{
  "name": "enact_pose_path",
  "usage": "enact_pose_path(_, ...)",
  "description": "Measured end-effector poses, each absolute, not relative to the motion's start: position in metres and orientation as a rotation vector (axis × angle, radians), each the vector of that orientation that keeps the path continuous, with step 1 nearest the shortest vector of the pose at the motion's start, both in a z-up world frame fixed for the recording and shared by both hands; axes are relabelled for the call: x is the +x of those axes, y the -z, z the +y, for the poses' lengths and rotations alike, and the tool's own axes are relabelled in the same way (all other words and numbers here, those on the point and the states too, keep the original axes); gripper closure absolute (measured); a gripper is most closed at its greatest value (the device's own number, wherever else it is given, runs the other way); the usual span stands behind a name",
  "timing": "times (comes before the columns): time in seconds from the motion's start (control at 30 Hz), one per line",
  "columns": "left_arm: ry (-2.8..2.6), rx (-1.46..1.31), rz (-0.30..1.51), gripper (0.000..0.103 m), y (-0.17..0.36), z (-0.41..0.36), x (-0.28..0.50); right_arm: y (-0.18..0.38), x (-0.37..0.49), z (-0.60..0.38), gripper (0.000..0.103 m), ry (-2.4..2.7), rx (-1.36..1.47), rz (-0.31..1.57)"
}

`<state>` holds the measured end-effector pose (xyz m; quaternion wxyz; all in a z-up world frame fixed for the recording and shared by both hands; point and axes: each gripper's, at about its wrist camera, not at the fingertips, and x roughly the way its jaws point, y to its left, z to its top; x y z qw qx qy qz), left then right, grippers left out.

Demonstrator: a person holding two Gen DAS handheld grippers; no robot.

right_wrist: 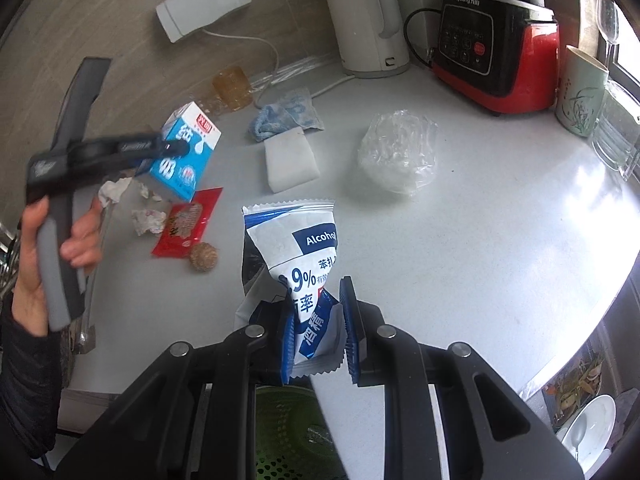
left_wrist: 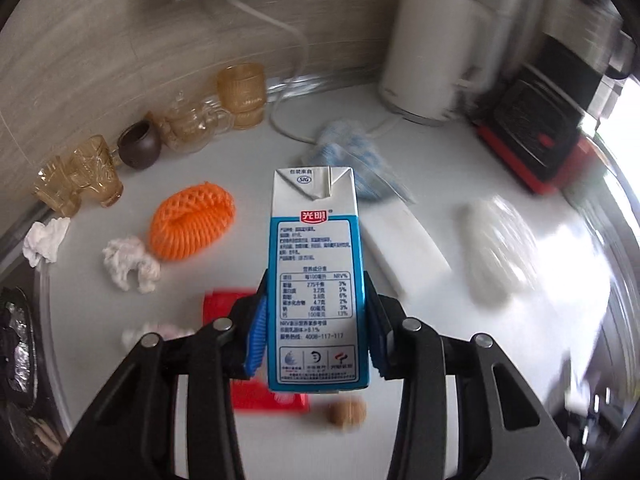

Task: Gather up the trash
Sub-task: 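Drop the milk carton and wipe packet into the green basket with both tools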

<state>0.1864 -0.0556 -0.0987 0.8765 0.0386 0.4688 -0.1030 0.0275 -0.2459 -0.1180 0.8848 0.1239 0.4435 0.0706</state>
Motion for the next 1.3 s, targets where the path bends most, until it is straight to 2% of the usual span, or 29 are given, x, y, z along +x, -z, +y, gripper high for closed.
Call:
enact_pose_path(0.3, 0.606, 0.277, 1.011, 0.063, 0.097, -0.06, 0.013, 0.107, -0.034, -0.232, 0.082, -0.107, 0.24, 0.911)
enact_pose_path(0.43, 0.718, 0.352, 1.068, 0.063, 0.119, -0.066, -0.038, 0.113, -0.062, -0.23, 0.082, -0.091, 0.249, 0.935)
enact_pose_path(0.63, 0.817, 0.436, 1.137, 0.062, 0.158, -0.086, -0.075, 0.129, -0.092, -0.225, 0.082, -0.07, 0.267, 0.987)
enact_pose_path(0.67, 0.827, 0.448, 1.143, 0.06, 0.162, -0.088, -0.079, 0.13, -0.095, -0.224, 0.082, -0.068, 0.27, 0.992)
enact_pose_path(0.7, 0.832, 0.462, 1.15, 0.054, 0.165, -0.091, -0.083, 0.132, -0.099, -0.224, 0.082, -0.064, 0.275, 0.997)
enact_pose_path(0.87, 0.878, 0.489, 1.132, 0.033, 0.161, -0.098, -0.096, 0.134, -0.116, -0.222, 0.082, -0.053, 0.292, 1.001)
enact_pose_path(1.03, 0.817, 0.443, 1.084, 0.022, 0.142, -0.085, -0.09, 0.135, -0.126, -0.216, 0.08, -0.087, 0.276, 1.02)
enact_pose_path(1.1, 0.763, 0.419, 1.059, 0.012, 0.135, -0.076, -0.084, 0.139, -0.129, -0.21, 0.08, -0.114, 0.249, 1.043)
enact_pose_path(1.3, 0.563, 0.36, 0.984, 0.009, 0.113, -0.049, -0.061, 0.162, -0.135, -0.187, 0.079, -0.193, 0.198, 1.125)
